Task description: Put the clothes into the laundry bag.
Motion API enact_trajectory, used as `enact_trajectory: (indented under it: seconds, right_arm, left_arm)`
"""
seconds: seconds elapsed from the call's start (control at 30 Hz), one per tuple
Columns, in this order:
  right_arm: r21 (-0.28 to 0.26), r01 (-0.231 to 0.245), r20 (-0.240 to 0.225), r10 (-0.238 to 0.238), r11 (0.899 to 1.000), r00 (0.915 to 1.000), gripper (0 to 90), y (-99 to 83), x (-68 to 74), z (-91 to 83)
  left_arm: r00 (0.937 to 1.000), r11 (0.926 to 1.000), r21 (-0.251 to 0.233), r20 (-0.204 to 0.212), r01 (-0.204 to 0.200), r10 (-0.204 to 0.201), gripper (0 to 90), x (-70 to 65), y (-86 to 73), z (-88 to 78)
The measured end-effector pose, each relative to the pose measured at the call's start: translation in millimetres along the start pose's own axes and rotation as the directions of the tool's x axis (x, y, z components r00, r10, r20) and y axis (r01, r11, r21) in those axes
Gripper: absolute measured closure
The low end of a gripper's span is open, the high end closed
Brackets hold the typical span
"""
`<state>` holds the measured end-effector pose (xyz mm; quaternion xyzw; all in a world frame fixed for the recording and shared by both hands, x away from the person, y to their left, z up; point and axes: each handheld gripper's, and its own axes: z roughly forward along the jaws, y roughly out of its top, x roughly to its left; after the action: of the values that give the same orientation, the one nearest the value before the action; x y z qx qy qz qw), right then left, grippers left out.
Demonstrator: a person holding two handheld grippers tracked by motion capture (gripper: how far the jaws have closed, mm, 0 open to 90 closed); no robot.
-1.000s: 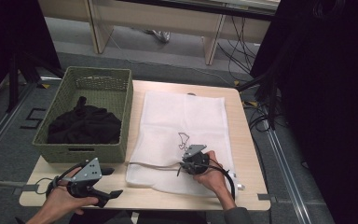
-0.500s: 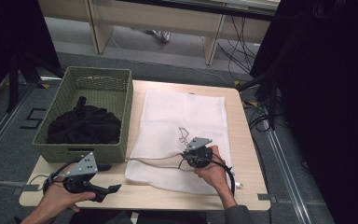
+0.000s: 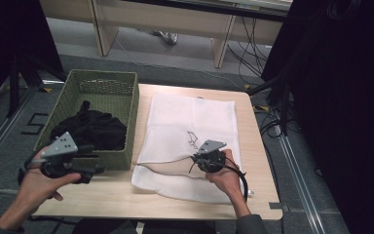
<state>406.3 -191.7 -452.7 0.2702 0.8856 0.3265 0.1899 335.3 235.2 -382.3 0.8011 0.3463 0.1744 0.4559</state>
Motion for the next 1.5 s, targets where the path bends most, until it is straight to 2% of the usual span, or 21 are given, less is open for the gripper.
enact_trajectory:
  seconds: [0.1,0.13,0.17,0.2,0.27,0.3,0.43,0.5,0.7,0.73,0.77,0.83,0.87,0.9,0.93,1.0,1.13,1.27,1.37,1.43,1.5]
  right_arm:
    - [0.003,-0.011,0.004,0.011,1.0,0.9999,85.9,-0.2,0.5,-0.7]
    - [0.004,0.006,-0.003,-0.006,1.0,1.0,85.8,-0.1,-0.3,-0.4]
    - [0.004,0.002,-0.005,-0.002,1.0,1.0,85.9,-0.1,-0.2,-0.1]
    - [0.006,-0.002,-0.001,0.002,1.0,1.0,85.9,0.1,-0.3,-0.5]
    - [-0.001,0.028,-0.003,-0.028,1.0,0.9996,85.8,0.1,-1.3,0.3]
    - [0.008,0.006,-0.01,-0.006,1.0,0.9999,85.8,-0.2,-0.2,-0.1]
    - [0.006,0.005,-0.008,-0.005,1.0,1.0,85.7,-0.2,-0.7,0.5]
    - [0.007,0.01,-0.007,-0.01,1.0,0.9999,85.7,-0.5,-0.7,0.7]
    - [0.009,-0.001,-0.004,0.002,1.0,1.0,85.6,-0.7,1.0,1.6]
    - [0.009,0.02,-0.011,-0.02,1.0,0.9997,85.6,-0.3,-0.4,1.4]
    - [0.013,-0.002,-0.008,0.002,1.0,1.0,85.6,-0.1,-0.1,0.6]
    - [0.012,0.013,-0.01,-0.013,1.0,0.9999,85.6,-0.3,-0.6,1.1]
    - [0.016,0.008,-0.007,-0.008,1.0,0.9999,85.6,-0.7,0.2,0.4]
    - [0.016,0.008,-0.007,-0.008,1.0,0.9999,85.6,-0.7,0.2,0.4]
    - [0.015,-0.001,-0.015,0.001,1.0,0.9999,85.6,-0.6,-0.3,0.8]
    - [0.015,-0.003,-0.015,0.003,1.0,0.9999,85.4,-0.9,0.1,1.3]
    - [0.015,0.009,-0.018,-0.009,1.0,0.9998,85.4,-0.7,-1.0,2.0]
    - [0.019,-0.005,-0.017,0.005,1.0,0.9999,85.3,-0.8,0.1,1.7]
    - [0.022,0.002,-0.014,-0.002,1.0,0.9999,85.3,-0.8,0.2,1.8]
    - [0.001,0.017,-0.013,-0.017,1.0,0.9998,85.2,-1.4,0.3,4.0]
    - [0.022,0.004,-0.021,-0.003,1.0,0.9998,85.3,-0.8,-0.3,2.1]
  left_arm:
    - [0.9986,0.9995,-0.006,-0.043,0.03,-0.031,15.5,21.2,9.4,-2.3]
    - [0.9968,0.999,0.018,-0.069,0.042,-0.04,15.6,36.0,13.8,-2.5]
    - [0.9968,0.999,0.018,-0.069,0.042,-0.04,15.6,36.0,13.8,-2.5]
    - [0.9937,0.998,0.053,-0.109,0.034,-0.029,15.7,50.4,16.3,-0.8]
    - [0.9915,0.9975,0.048,-0.122,0.051,-0.045,15.7,56.0,17.1,2.0]
    - [0.9872,0.996,0.064,-0.151,0.061,-0.051,16.0,69.5,18.2,5.6]
    - [0.9793,0.9914,0.091,-0.187,0.094,-0.076,16.1,90.6,19.9,13.3]
    - [0.9785,0.9909,0.095,-0.192,0.096,-0.076,16.1,94.9,20.1,16.0]
    - [0.9768,0.9757,0.17,-0.186,0.138,-0.106,17.1,115.0,20.3,36.5]
    - [0.9768,0.9728,0.177,-0.179,0.149,-0.117,17.1,117.6,19.9,40.4]
    - [0.9772,0.9694,0.189,-0.172,0.157,-0.124,16.1,120.7,19.6,43.6]
    - [0.9736,0.9681,0.183,-0.182,0.172,-0.138,16.1,125.6,18.3,50.7]
    - [0.9731,0.9611,0.2,-0.168,0.19,-0.158,15.9,132.3,17.9,55.9]
    - [0.9731,0.9611,0.2,-0.168,0.19,-0.158,14.5,132.3,17.9,55.9]
    - [0.9761,0.9586,0.206,-0.134,0.196,-0.171,14.9,137.7,17.4,61.3]
    - [0.9751,0.9582,0.204,-0.137,0.2,-0.175,14.7,139.7,17.5,63.3]
    - [0.9678,0.9476,0.211,-0.129,0.24,-0.216,14.7,148.0,17.3,71.2]
    - [0.9701,0.9421,0.24,-0.122,0.234,-0.21,14.6,152.5,15.6,79.6]
    - [0.973,0.9399,0.253,-0.088,0.229,-0.213,14.0,152.9,13.8,87.0]
    - [0.9756,0.9405,0.262,-0.098,0.216,-0.197,13.8,152.5,13.4,90.8]
    - [0.9769,0.9386,0.273,-0.096,0.21,-0.191,12.9,151.9,12.8,94.6]
